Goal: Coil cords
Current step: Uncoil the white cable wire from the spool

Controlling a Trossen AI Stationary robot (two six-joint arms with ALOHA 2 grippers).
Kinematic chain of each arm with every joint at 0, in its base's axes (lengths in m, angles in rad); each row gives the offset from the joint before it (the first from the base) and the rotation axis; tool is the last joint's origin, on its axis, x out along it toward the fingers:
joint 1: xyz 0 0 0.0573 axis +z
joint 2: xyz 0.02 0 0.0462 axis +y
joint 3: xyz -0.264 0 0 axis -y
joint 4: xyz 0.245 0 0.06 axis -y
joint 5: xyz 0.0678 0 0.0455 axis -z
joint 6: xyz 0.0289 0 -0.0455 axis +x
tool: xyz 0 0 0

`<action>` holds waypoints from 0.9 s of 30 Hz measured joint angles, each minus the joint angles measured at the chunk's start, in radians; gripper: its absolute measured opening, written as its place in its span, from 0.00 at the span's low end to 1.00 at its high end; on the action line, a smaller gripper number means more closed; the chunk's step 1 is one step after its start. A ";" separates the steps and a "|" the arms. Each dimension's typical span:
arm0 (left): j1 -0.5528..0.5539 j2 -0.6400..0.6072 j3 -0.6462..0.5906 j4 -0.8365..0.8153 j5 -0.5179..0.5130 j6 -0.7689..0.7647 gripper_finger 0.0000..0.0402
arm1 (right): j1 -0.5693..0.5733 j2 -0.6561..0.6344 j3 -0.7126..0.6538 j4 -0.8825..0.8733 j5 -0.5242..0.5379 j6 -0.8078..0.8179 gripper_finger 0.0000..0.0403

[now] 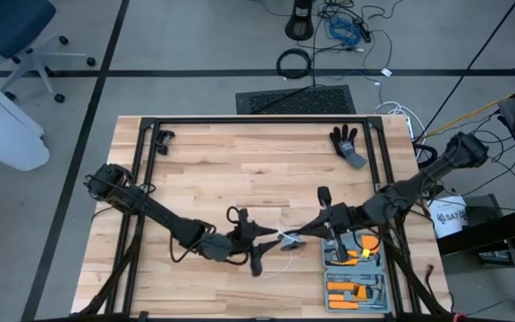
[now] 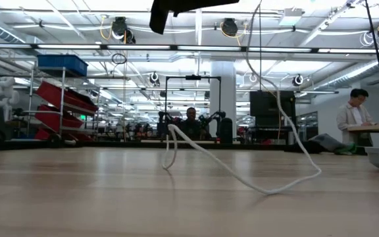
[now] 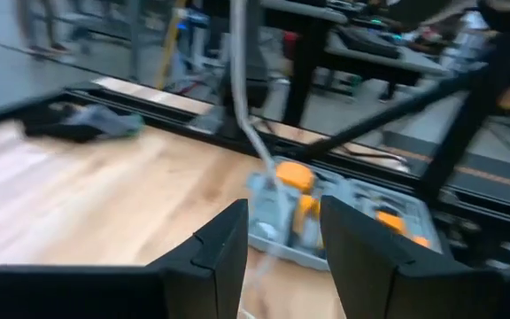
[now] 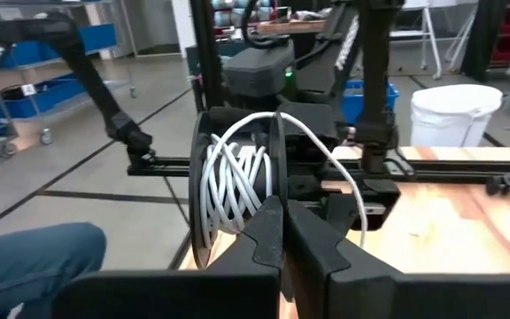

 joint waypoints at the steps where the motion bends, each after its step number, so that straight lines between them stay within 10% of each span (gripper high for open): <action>1: 0.000 0.000 0.000 0.000 0.013 -0.018 0.37 | 0.004 0.005 0.000 0.000 0.001 -0.003 0.00; 17: 0.026 0.096 0.001 0.153 0.071 -0.022 0.56 | -0.055 0.009 0.001 0.023 -0.001 -0.045 0.00; 27: 0.046 0.098 0.002 0.149 -0.007 0.024 0.48 | -0.092 0.009 0.001 -0.023 -0.009 -0.047 0.00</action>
